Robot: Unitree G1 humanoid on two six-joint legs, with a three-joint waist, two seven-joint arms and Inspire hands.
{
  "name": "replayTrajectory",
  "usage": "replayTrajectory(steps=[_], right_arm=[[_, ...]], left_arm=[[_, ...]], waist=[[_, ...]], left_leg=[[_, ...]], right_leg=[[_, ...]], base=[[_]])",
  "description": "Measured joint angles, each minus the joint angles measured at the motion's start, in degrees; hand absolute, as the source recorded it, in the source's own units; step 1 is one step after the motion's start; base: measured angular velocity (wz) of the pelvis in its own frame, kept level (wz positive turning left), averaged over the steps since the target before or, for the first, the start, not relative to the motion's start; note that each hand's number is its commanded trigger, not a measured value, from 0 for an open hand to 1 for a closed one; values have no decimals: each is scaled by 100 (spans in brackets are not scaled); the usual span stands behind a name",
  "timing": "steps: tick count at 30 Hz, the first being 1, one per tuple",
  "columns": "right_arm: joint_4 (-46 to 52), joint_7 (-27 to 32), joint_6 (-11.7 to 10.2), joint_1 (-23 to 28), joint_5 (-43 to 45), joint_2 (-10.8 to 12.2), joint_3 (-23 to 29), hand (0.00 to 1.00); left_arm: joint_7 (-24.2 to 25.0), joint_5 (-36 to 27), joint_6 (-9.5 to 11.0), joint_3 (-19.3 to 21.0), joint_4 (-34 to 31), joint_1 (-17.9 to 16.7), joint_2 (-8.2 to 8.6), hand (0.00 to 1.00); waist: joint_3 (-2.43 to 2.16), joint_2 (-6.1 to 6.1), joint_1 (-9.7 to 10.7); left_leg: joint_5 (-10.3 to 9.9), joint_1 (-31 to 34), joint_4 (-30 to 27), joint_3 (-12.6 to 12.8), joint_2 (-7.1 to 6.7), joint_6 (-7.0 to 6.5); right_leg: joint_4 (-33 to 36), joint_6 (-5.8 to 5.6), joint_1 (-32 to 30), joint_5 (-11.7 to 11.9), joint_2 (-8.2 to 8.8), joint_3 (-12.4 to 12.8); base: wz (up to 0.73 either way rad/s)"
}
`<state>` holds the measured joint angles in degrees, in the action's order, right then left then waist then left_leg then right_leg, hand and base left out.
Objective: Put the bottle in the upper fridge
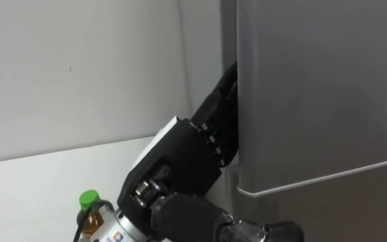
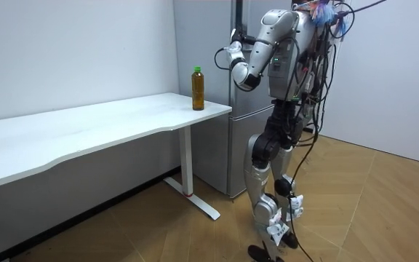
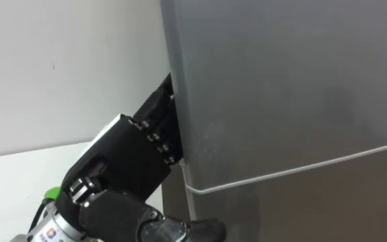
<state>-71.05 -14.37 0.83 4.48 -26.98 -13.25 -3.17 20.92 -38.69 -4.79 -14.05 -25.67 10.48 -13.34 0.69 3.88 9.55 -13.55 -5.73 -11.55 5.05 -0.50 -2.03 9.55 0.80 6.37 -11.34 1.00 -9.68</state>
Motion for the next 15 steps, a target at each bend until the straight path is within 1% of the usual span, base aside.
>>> replayTrajectory(steps=[5, 13, 14, 15], right_arm=[[-2, -1, -20, 5, -21, 0, -4, 0], [-3, 0, -47, 16, -70, 1, -8, 0], [-3, 0, -54, 17, -71, 1, -8, 0], [-3, 0, -58, 18, -71, 1, -8, 0]], left_arm=[[25, 3, 1, -99, 12, -27, -10, 0], [146, 3, 6, -203, 13, -28, -62, 0], [186, 3, 6, -208, 13, -28, -62, 37], [207, 3, 6, -208, 13, -28, -63, 56]], waist=[[2, -3, -18], [2, -6, -20], [2, -6, -15], [2, -7, -13]], left_leg=[[1, 4, -16, 101, 10, -1], [2, 4, -20, 104, 13, -3], [2, 5, -18, 104, 14, -3], [2, 5, -18, 105, 14, -3]], right_leg=[[8, 0, -43, -2, 2, 26], [21, 0, -50, -1, 0, 29], [21, 0, -51, -1, 0, 29], [20, 0, -51, -1, 0, 29]], base=[[2], [0], [0], [0]])
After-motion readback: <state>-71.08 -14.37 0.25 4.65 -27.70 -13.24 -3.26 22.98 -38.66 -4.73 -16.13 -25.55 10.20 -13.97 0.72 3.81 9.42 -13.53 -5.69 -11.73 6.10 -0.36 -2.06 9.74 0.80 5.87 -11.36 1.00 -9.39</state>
